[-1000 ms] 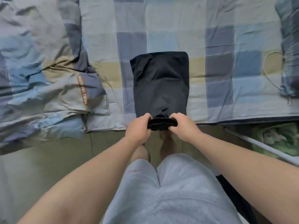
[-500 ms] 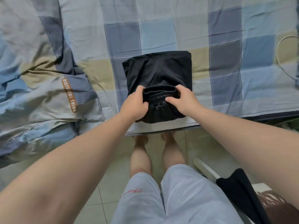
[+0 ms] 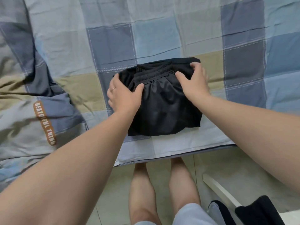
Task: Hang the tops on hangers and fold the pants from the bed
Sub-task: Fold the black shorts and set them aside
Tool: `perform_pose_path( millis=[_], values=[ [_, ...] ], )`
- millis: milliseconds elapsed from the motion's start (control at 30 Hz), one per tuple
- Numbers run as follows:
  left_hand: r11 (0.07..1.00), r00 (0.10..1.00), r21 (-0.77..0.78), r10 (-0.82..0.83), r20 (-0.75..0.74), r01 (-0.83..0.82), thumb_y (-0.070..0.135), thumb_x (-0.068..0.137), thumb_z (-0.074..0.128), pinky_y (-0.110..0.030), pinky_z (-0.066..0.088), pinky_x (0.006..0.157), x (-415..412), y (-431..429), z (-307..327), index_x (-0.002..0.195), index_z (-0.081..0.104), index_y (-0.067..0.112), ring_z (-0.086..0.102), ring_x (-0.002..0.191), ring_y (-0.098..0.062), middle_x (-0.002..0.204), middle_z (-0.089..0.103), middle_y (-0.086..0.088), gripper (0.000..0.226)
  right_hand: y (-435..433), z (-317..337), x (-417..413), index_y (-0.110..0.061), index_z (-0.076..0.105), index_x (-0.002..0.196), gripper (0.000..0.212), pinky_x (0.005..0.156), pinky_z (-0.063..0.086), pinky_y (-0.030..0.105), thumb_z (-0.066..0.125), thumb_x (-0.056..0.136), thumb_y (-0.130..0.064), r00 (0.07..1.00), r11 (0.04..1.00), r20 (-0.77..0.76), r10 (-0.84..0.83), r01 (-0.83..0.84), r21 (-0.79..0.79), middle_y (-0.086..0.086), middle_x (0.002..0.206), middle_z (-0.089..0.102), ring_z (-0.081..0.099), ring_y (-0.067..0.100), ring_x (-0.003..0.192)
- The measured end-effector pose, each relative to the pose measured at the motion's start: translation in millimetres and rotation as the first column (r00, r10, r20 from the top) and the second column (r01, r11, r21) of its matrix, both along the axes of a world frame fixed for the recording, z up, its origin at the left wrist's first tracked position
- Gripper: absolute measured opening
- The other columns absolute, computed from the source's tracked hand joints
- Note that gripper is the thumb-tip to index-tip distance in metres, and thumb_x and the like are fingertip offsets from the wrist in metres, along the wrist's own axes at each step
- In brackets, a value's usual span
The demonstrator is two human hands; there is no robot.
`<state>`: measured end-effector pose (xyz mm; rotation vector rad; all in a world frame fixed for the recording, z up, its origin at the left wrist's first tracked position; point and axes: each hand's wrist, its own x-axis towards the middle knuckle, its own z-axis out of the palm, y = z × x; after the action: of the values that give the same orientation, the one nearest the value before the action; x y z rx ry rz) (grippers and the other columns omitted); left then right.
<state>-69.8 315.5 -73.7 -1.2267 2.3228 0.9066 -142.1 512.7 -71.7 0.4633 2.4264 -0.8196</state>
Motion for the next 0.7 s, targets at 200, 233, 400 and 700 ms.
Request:
perform_pose_path(
  millis=[200, 233, 400, 700],
  values=[
    [0.939, 0.963, 0.217, 0.249, 0.104, -0.266, 0.075, 0.061, 0.077, -0.036, 0.032, 0.107, 40, -4, -28, 0.153, 0.021, 0.025, 0.041, 0.139, -0.024, 0.155, 0.034, 0.000, 0.119, 37, -23, 22, -0.020, 0.033, 0.149, 0.093, 0.112, 0.036, 0.043, 0.061, 0.078, -0.072, 0.965, 0.968, 0.117, -0.235, 0.244, -0.065, 0.001, 0.150, 0.043, 0.042, 0.024, 0.137],
    [0.911, 0.956, 0.291, 0.269, 0.116, -0.292, 0.075, 0.058, 0.078, -0.032, 0.036, 0.102, 43, -3, -30, 0.148, 0.026, 0.025, 0.050, 0.129, -0.020, 0.144, 0.045, 0.005, 0.115, 36, -26, 25, -0.020, 0.040, 0.145, 0.093, 0.109, 0.040, 0.039, 0.063, 0.072, -0.074, 0.942, 0.939, 0.197, -0.272, 0.304, -0.160, -0.002, 0.142, 0.052, 0.050, 0.021, 0.131],
    [0.833, 0.964, 0.484, 0.229, 0.136, -0.267, 0.068, 0.055, 0.084, -0.028, 0.045, 0.086, 35, 3, -30, 0.123, 0.037, 0.029, 0.056, 0.097, 0.001, 0.109, 0.055, 0.022, 0.091, 25, -32, 24, -0.025, 0.060, 0.131, 0.094, 0.097, 0.052, 0.035, 0.082, 0.052, -0.070, 0.891, 0.889, 0.424, -0.165, 0.320, -0.327, -0.010, 0.121, 0.070, 0.067, 0.013, 0.108],
    [0.795, 0.974, 0.589, 0.010, 0.227, -0.146, 0.042, 0.079, 0.083, -0.037, 0.052, 0.093, 38, -13, -8, 0.128, 0.064, 0.022, 0.066, 0.105, -0.020, 0.118, 0.070, 0.005, 0.056, 32, -14, 33, -0.011, 0.063, 0.123, 0.065, 0.084, 0.059, 0.039, 0.089, 0.067, -0.032, 0.734, 0.888, 0.667, -0.129, 0.386, -0.252, 0.009, 0.107, 0.074, 0.073, 0.028, 0.093]
  ],
)
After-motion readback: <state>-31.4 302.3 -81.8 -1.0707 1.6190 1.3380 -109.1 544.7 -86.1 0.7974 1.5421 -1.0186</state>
